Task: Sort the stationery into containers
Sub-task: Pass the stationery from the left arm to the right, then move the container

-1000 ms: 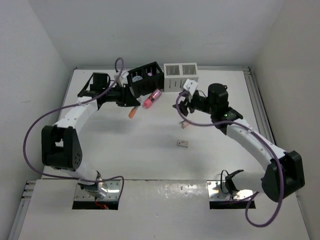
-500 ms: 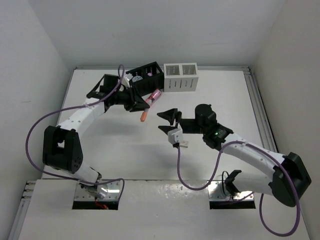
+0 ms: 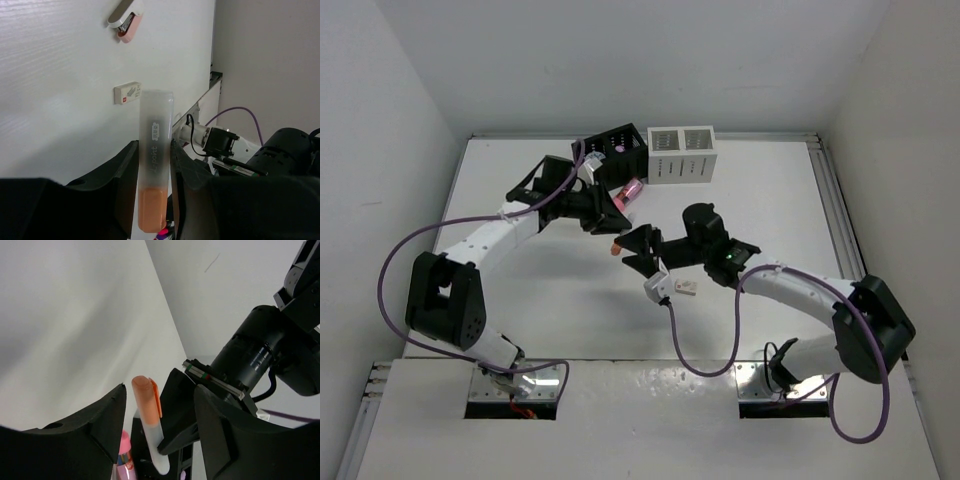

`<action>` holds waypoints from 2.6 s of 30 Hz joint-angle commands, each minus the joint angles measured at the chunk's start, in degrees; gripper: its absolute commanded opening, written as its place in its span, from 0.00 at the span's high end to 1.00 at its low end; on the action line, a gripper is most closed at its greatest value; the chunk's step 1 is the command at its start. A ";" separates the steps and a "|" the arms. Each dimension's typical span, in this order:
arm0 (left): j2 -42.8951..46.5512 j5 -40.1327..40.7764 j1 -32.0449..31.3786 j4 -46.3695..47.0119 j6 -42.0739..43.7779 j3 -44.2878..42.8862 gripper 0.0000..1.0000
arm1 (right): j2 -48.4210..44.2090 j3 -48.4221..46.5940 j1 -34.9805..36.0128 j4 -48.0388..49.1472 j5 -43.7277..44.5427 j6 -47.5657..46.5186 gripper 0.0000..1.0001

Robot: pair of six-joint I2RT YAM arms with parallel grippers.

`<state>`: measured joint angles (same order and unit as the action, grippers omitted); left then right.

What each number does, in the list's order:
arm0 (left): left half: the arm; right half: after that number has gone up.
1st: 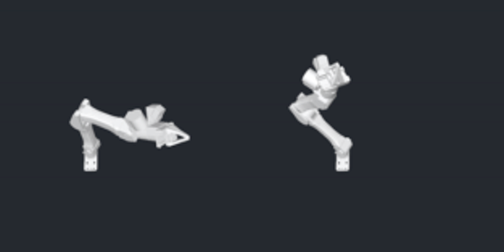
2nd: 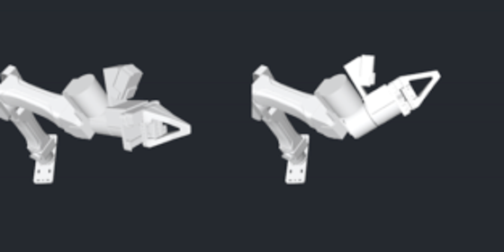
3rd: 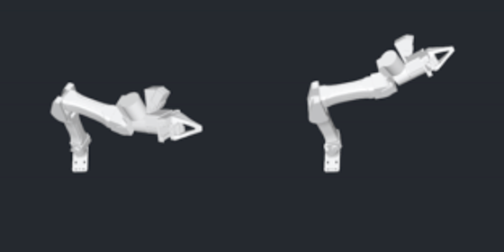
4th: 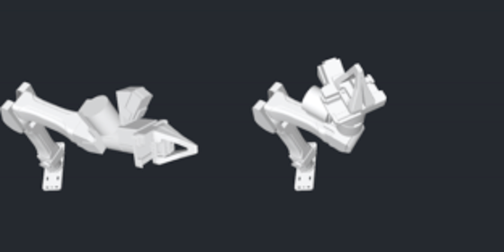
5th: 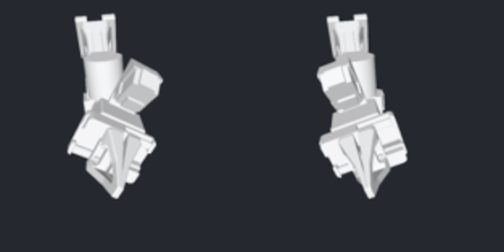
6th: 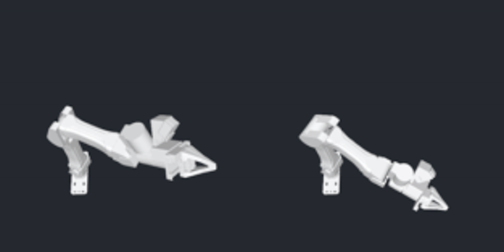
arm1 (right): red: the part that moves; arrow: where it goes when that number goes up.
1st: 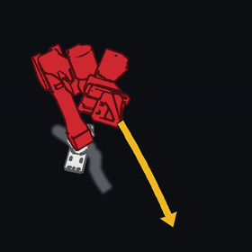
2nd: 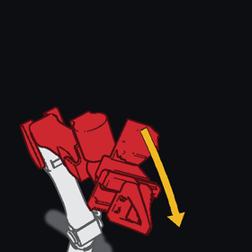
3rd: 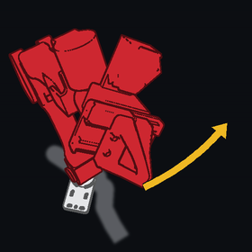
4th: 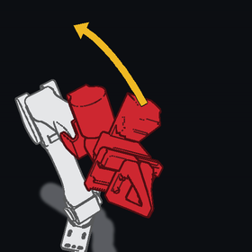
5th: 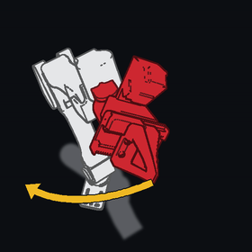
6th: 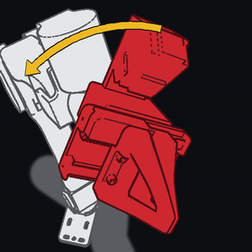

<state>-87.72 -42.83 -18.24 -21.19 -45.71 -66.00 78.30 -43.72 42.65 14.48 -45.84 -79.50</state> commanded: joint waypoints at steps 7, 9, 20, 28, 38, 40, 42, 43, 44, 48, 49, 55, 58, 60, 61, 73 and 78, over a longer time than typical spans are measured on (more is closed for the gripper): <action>1.33 -0.59 -1.89 0.10 0.36 -2.38 1.00 | 5.63 -8.48 0.68 -7.88 -3.11 -9.78 0.57; 1.15 -0.33 -2.06 -0.08 0.54 -3.08 1.00 | 6.86 -8.92 0.68 -9.81 -3.11 -11.10 0.65; 0.71 0.64 -1.80 -1.22 2.21 -4.40 1.00 | 9.59 -10.24 0.68 -11.58 1.02 -12.95 0.65; 0.89 3.89 -2.85 -3.33 5.63 -5.72 1.00 | 10.47 -11.12 1.20 -9.82 4.18 -11.99 0.77; 5.98 10.55 4.25 4.05 11.51 -7.29 0.00 | 9.68 -4.44 0.06 19.92 3.83 8.54 1.00; 5.29 12.94 9.77 5.98 12.92 -11.76 0.03 | 9.33 -4.35 -0.29 24.78 7.07 19.66 1.00; 4.06 15.13 13.21 9.13 13.98 -13.27 0.12 | 9.15 -6.01 -1.08 29.89 10.23 27.70 1.00; 3.27 16.36 15.40 9.24 15.29 -15.28 0.28 | 9.32 -6.89 -1.34 31.82 14.16 35.92 1.00; 2.13 19.33 16.12 8.80 16.43 -16.61 0.36 | 9.32 -8.03 -2.13 32.27 16.21 40.26 1.00; -6.13 25.33 17.45 5.72 18.38 -22.50 0.85 | 10.64 -16.20 -4.59 29.83 26.84 61.77 1.00; -7.88 26.38 17.36 5.46 18.47 -24.51 0.90 | 10.99 -17.52 -5.29 27.99 30.78 64.54 1.00; -21.06 31.13 15.78 5.98 21.18 -31.64 1.00 | 15.64 -28.59 -7.93 22.09 40.99 84.65 1.00; -24.85 34.91 15.52 7.47 22.07 -33.57 1.00 | 18.36 -31.85 -9.60 19.72 42.85 89.25 1.00; -26.79 35.44 15.52 7.48 22.25 -35.16 1.00 | 19.86 -34.67 -10.74 19.10 43.21 93.03 1.00; -28.63 35.53 15.52 7.39 22.16 -36.73 1.00 | 21.18 -35.80 -11.18 19.27 43.38 94.00 1.00; -40.15 30.61 15.08 10.90 21.02 -46.24 1.00 | 27.87 -40.73 -14.35 23.49 44.96 101.12 1.00; -42.44 29.12 15.16 13.02 20.84 -48.08 1.00 | 30.33 -41.70 -15.76 25.59 45.05 102.62 1.00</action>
<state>-129.12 -11.46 -2.59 -10.04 -24.60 -111.26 107.79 -82.43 27.81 34.79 -1.56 20.51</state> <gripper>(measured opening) 0.012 0.228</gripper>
